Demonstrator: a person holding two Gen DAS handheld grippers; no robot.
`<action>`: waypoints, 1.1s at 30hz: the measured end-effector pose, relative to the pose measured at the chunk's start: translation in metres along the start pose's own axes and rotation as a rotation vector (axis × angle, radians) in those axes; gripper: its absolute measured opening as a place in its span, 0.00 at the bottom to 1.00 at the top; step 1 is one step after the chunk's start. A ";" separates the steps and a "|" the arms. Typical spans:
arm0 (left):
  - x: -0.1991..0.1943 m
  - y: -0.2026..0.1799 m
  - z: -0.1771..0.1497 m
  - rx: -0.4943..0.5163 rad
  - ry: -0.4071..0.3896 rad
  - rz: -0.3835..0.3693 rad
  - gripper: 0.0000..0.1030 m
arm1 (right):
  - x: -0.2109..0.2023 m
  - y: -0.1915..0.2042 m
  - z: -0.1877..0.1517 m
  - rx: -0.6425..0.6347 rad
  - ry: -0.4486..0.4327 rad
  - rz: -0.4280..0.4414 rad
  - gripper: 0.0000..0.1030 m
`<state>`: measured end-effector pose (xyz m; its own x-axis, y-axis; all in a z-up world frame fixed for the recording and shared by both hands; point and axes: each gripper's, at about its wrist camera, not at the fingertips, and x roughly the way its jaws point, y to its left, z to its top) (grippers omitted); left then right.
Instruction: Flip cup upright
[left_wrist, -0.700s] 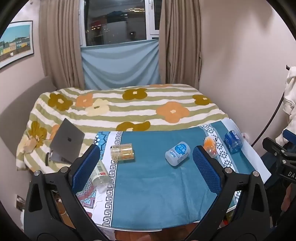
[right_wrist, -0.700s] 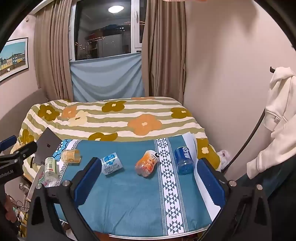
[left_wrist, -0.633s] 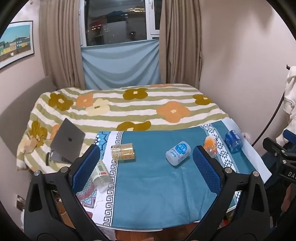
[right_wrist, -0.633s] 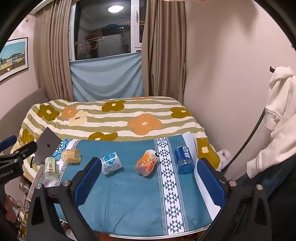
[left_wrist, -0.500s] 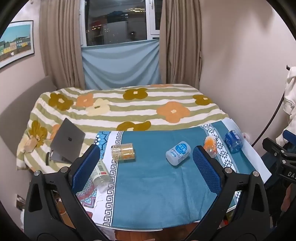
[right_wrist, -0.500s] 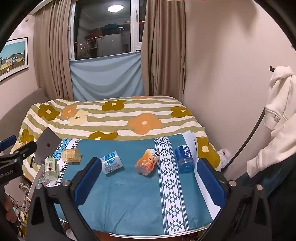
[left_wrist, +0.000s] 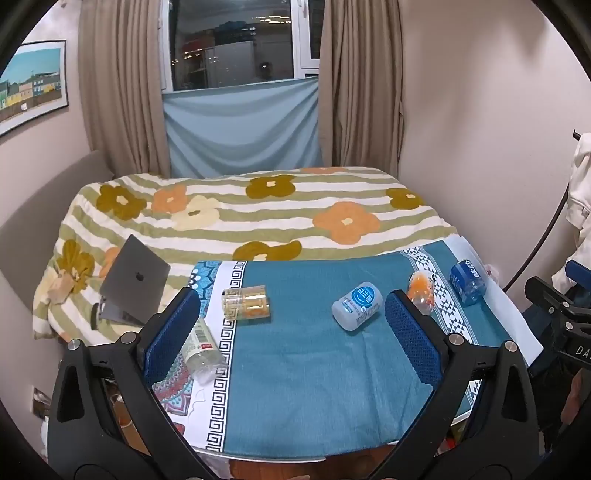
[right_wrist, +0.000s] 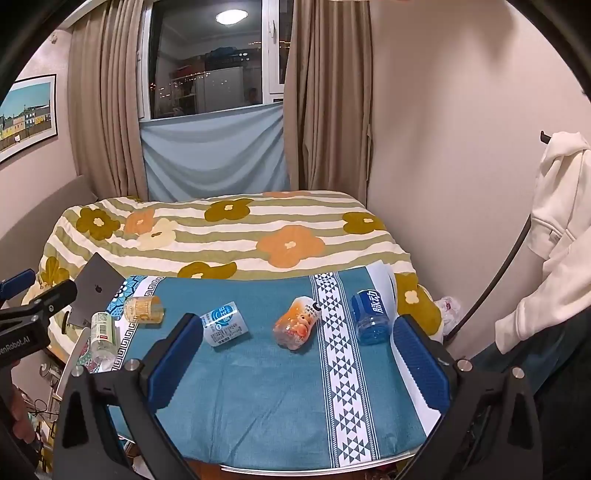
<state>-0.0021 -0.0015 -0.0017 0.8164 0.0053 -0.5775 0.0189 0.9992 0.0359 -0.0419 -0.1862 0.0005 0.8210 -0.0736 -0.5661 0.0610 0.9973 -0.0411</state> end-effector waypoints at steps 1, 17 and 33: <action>0.000 0.000 0.000 -0.001 0.000 0.000 1.00 | 0.000 0.000 0.000 0.000 0.000 0.000 1.00; 0.003 0.005 0.003 0.002 -0.003 0.004 1.00 | 0.006 0.008 -0.002 -0.005 0.004 0.006 1.00; 0.004 0.003 0.002 0.003 -0.006 0.005 1.00 | 0.005 0.010 -0.001 -0.001 0.003 0.011 1.00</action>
<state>0.0025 0.0017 -0.0028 0.8199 0.0102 -0.5724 0.0164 0.9990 0.0412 -0.0378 -0.1763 -0.0039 0.8202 -0.0624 -0.5687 0.0512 0.9981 -0.0356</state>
